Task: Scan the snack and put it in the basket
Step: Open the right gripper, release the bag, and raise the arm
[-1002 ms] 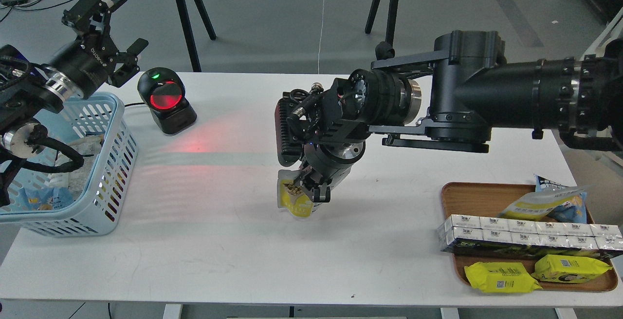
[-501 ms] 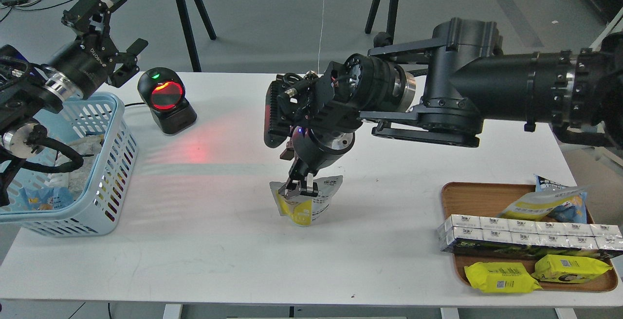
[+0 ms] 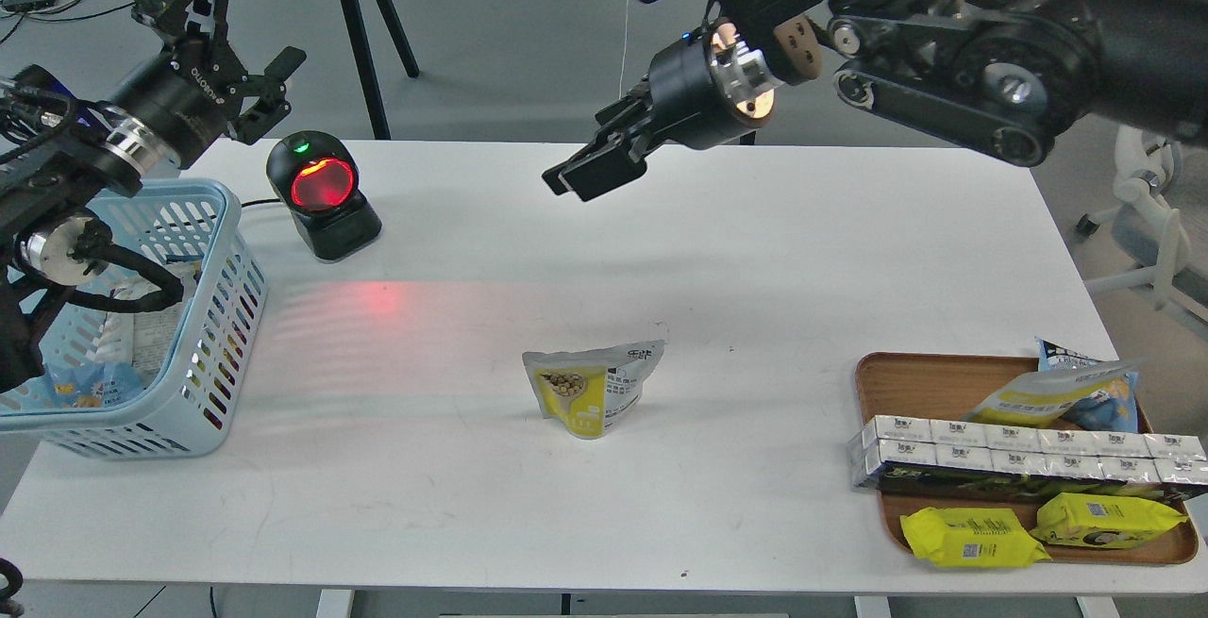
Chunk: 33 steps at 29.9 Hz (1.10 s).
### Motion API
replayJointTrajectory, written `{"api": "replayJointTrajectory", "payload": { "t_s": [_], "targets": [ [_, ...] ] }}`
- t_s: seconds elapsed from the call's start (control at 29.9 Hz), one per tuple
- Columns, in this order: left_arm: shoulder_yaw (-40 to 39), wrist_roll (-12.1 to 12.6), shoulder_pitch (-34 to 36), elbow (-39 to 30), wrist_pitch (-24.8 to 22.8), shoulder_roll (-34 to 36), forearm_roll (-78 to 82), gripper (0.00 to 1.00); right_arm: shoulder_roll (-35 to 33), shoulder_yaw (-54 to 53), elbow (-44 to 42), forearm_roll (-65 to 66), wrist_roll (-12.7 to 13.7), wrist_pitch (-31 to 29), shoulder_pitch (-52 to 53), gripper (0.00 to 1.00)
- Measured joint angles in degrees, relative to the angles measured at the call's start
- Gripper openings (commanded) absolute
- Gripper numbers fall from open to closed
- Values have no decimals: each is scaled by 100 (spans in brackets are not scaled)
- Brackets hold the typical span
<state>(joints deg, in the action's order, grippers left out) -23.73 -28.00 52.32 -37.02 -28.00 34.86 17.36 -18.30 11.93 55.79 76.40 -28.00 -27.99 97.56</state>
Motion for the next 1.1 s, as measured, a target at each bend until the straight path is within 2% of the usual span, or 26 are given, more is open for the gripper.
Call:
{"api": "replayJointTrajectory", "payload": {
  "t_s": [0.13, 0.4, 0.73, 0.9, 1.1],
  "targets": [
    [-8, 0, 177, -5, 0, 3, 0, 100, -649, -53, -82, -524, 0, 0, -127, 99],
    [-44, 0, 568, 2, 0, 241, 19, 100, -1604, -160, -386, -2475, 1, 0, -422, 99],
    [-308, 0, 769, -40, 0, 208, 35, 100, -2531, -337, 15, -5071, 1, 182, -1423, 99],
    [-246, 0, 770, -33, 0, 10, 35, 100, -2816, -999, 301, -5738, 1, 240, -2307, 99],
    [-221, 0, 761, 14, 0, -95, 111, 100, -2894, -2412, 516, -5872, 1, 215, -3577, 99]
  ]
}}
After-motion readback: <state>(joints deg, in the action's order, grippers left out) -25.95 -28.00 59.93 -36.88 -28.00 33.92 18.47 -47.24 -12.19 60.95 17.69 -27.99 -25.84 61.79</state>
